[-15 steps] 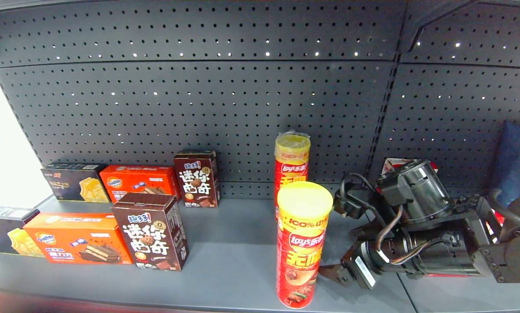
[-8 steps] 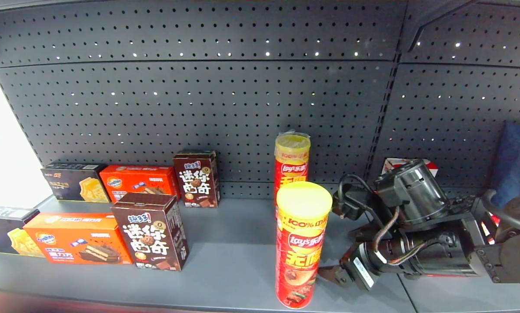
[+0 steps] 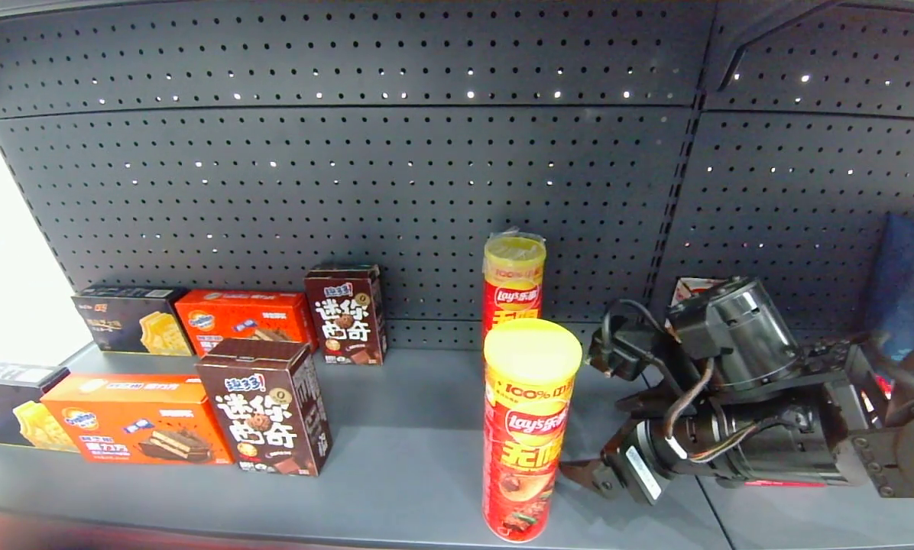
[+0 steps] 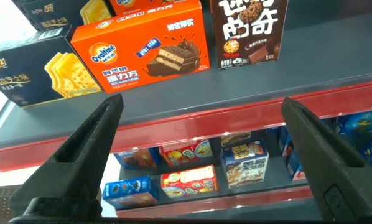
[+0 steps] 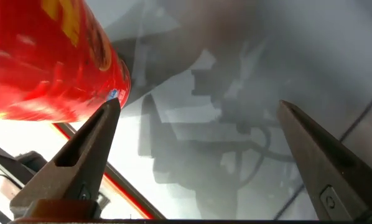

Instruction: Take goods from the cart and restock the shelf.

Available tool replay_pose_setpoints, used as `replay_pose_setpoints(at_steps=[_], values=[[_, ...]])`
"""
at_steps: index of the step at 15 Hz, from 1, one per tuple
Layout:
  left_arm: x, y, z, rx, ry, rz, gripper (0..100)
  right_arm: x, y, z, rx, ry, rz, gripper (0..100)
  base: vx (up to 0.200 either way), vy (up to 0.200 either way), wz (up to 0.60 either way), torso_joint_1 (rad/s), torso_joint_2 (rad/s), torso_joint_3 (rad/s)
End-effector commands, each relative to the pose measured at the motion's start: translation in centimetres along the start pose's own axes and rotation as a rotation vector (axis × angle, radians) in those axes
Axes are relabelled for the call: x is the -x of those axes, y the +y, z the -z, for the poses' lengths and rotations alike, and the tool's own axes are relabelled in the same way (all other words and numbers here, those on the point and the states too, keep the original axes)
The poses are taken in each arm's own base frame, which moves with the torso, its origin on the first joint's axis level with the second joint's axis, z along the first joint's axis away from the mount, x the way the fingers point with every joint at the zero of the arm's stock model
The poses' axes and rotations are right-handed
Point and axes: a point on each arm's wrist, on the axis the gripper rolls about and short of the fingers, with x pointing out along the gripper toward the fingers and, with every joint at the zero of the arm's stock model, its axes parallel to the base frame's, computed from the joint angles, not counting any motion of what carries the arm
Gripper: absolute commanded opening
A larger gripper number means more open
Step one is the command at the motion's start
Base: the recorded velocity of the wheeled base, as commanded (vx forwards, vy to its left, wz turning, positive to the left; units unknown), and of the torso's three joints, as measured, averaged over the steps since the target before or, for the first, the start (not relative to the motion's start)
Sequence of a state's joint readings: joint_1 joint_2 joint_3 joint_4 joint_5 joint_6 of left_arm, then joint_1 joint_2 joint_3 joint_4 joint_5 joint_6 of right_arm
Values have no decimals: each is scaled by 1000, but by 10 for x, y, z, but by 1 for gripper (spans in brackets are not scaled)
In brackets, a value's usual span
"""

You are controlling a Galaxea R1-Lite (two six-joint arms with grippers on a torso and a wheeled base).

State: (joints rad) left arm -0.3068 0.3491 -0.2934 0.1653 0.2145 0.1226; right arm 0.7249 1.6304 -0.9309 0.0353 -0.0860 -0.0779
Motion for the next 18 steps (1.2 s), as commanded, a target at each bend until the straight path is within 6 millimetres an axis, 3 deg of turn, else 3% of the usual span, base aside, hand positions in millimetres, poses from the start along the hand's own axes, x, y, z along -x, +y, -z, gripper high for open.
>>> replay_pose_setpoints(at_steps=[1, 2, 3, 4, 5, 7, 9, 11, 12, 13, 14, 16, 18], values=[[0, 0, -1, 1, -5, -1, 100, 38, -9, -11, -43, -126, 25, 100, 0, 0, 0, 0, 0, 0], [1, 0, -2, 2, -9, -1, 100, 55, -13, -14, -67, -182, 37, 100, 0, 0, 0, 0, 0, 0], [1, 1, -3, 3, -15, -2, 100, 92, -28, -14, -120, -288, 104, 100, 0, 0, 0, 0, 0, 0], [1, 1, -4, 4, -19, -4, 100, 117, -39, -9, -154, -350, 160, 100, 0, 0, 0, 0, 0, 0], [1, 1, -4, 4, -19, -6, 100, 129, -44, -4, -172, -373, 191, 100, 0, 0, 0, 0, 0, 0], [3, 2, -7, 9, -34, -15, 100, 189, -61, 42, -281, -495, 421, 100, 0, 0, 0, 0, 0, 0], [4, 2, -8, 8, -35, -17, 100, 220, -49, 83, -359, -572, 589, 100, 0, 0, 0, 0, 0, 0], [5, 2, -5, 9, -38, -19, 100, 222, -28, 135, -409, -574, 726, 100, 0, 0, 0, 0, 0, 0], [5, 2, -4, 8, -35, -18, 100, 220, -20, 151, -425, -573, 773, 100, 0, 0, 0, 0, 0, 0], [5, 1, -1, 8, -35, -18, 100, 210, -3, 184, -454, -575, 872, 100, 0, 0, 0, 0, 0, 0], [6, 1, 0, 8, -35, -18, 100, 207, 2, 191, -455, -580, 885, 100, 0, 0, 0, 0, 0, 0], [5, 1, 0, 6, -32, -17, 100, 192, 27, 227, -384, -599, 929, 100, 0, 0, 0, 0, 0, 0], [5, 1, 0, 6, -32, -17, 100, 185, 30, 236, -389, -567, 928, 100, 0, 0, 0, 0, 0, 0]])
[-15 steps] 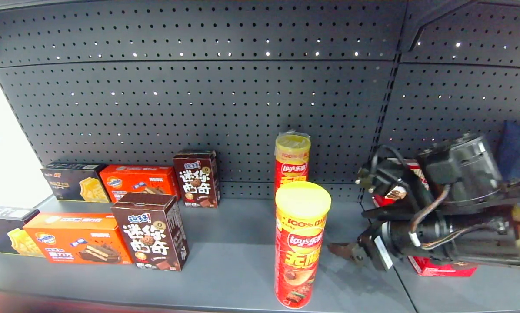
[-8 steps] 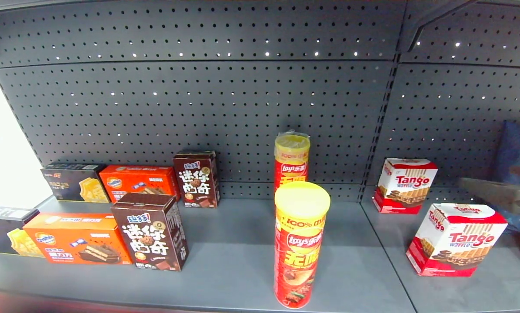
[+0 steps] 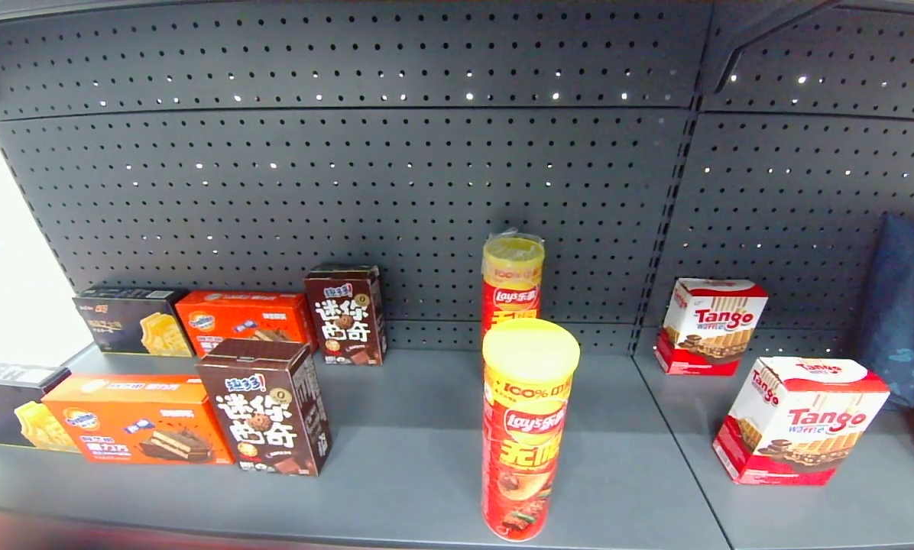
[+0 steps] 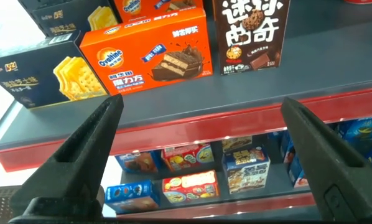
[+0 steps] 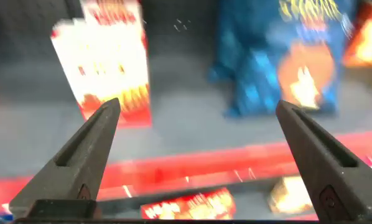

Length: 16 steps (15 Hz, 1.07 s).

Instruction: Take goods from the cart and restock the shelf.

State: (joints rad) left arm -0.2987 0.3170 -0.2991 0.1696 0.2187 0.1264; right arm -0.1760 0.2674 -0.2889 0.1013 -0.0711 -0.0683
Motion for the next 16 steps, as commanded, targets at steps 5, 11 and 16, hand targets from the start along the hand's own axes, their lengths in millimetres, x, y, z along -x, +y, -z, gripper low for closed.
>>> replay_pose_setpoints(at_steps=[5, 11, 16], values=[[4, 0, 6, 3, -24, 4, 100, -4, 5, 67, -16, -40, 64, 100, 0, 0, 0, 0, 0, 0], [4, 0, 9, -2, -29, 39, 100, -4, 8, 73, -75, 12, -47, 100, 0, 0, 0, 0, 0, 0], [5, 1, 6, 5, -39, 33, 100, -3, 5, 74, -61, 2, -225, 100, 0, 0, 0, 0, 0, 0]])
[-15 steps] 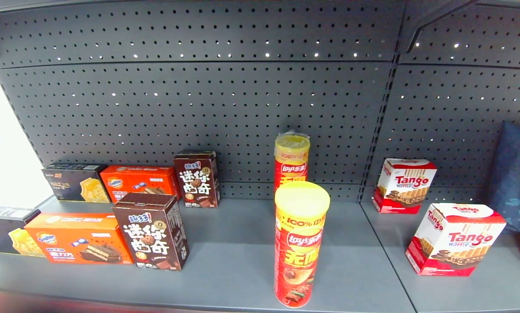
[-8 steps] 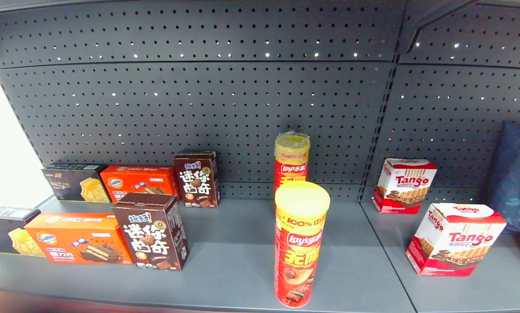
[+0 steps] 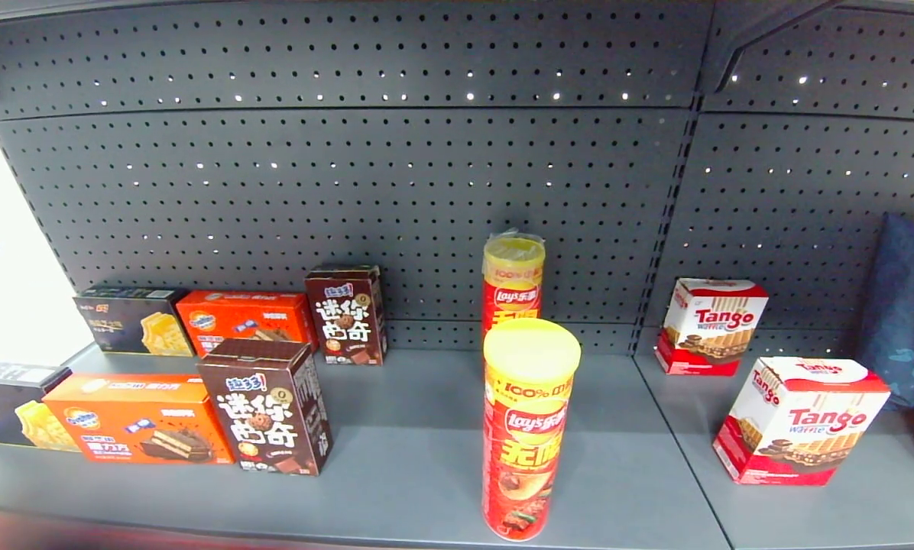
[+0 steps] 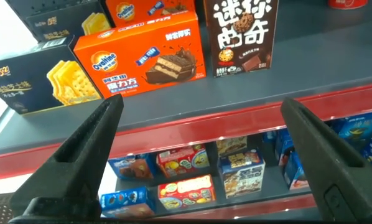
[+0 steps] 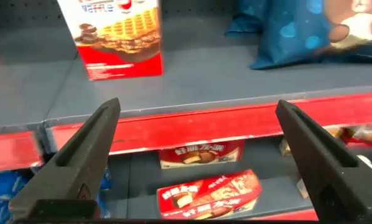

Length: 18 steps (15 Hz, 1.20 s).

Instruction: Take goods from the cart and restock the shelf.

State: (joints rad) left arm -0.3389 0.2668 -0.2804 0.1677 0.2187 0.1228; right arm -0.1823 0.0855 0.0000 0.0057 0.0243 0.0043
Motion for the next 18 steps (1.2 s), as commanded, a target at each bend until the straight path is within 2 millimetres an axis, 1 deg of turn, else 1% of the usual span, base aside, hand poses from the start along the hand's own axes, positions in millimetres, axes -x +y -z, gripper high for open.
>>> replay_pose_setpoints(at_steps=[1, 5, 7, 9, 10, 11, 12, 14, 15, 16, 17, 18], values=[[0, 0, 1, -1, 2, -11, 100, 6, -4, 2, 10, -81, -198, 100, 0, 0, 0, 0, 0, 0], [0, 0, -1, 1, 2, -26, 100, 6, -4, 2, 9, -88, -181, 100, 0, 0, 0, 0, 0, 0], [-3, -2, 8, -8, 32, -1, 100, 6, -4, 2, 9, -88, -181, 100, 0, 0, 0, 0, 0, 0], [-11, -7, 31, -40, 82, 83, 100, 6, -4, 2, 9, -88, -181, 100, 0, 0, 0, 0, 0, 0], [-14, -8, 42, -49, 110, 96, 100, 6, -4, 2, 9, -88, -181, 100, 0, 0, 0, 0, 0, 0], [-14, -9, 51, -47, 102, 99, 100, 6, -4, 2, 9, -88, -181, 100, 0, 0, 0, 0, 0, 0], [-15, -9, 52, -50, 83, 113, 100, 6, -4, 2, 9, -88, -181, 100, 0, 0, 0, 0, 0, 0], [-25, -13, 53, -43, 83, 124, 100, 6, -4, 2, 9, -88, -181, 100, 0, 0, 0, 0, 0, 0], [-26, -16, 52, -11, 99, 154, 100, 6, -4, 2, 9, -88, -181, 100, 0, 0, 0, 0, 0, 0], [-24, -20, 56, 20, 125, 223, 100, 6, -4, 2, 9, -88, -181, 100, 0, 0, 0, 0, 0, 0], [-21, -21, 58, 31, 129, 193, 100, 6, -4, 2, 9, -88, -181, 100, 0, 0, 0, 0, 0, 0], [-21, -21, 57, 43, 133, 128, 100, 6, -4, 2, 9, -88, -181, 100, 0, 0, 0, 0, 0, 0]])
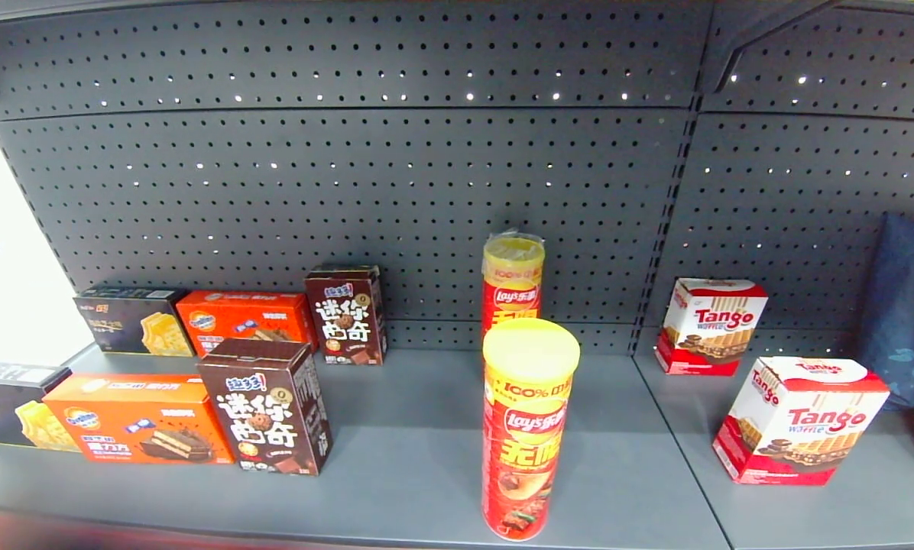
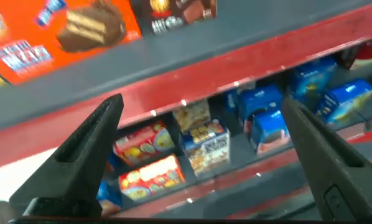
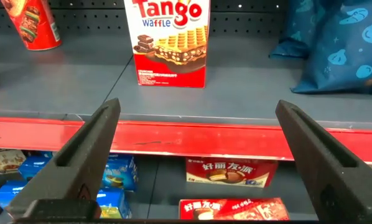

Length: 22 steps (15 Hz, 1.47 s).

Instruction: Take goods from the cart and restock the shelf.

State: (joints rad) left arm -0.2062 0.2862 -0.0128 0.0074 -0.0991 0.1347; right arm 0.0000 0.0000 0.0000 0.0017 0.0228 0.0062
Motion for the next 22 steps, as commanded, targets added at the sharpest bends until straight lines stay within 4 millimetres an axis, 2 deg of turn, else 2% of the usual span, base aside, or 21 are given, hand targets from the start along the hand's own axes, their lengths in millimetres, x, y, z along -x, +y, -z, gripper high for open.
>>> replay_pose_setpoints(at_steps=[1, 3, 7, 21, 22], values=[[-1, -2, 3, 50, 27, -89, 100, 0, 0, 0, 0, 0, 0, 100, 0, 0, 0, 0, 0, 0], [0, -2, 4, 103, 18, -186, 100, 0, 0, 0, 0, 0, 0, 100, 0, 0, 0, 0, 0, 0], [18, -9, 12, 37, -236, -194, 100, 0, 0, 0, 0, 0, 0, 100, 0, 0, 0, 0, 0, 0], [18, -8, 11, 68, -253, -223, 100, 0, 0, 0, 0, 0, 0, 100, 0, 0, 0, 0, 0, 0], [18, -8, 11, 71, -253, -223, 100, 0, 0, 0, 0, 0, 0, 100, -200, 0, 0, 2, 2, 7]])
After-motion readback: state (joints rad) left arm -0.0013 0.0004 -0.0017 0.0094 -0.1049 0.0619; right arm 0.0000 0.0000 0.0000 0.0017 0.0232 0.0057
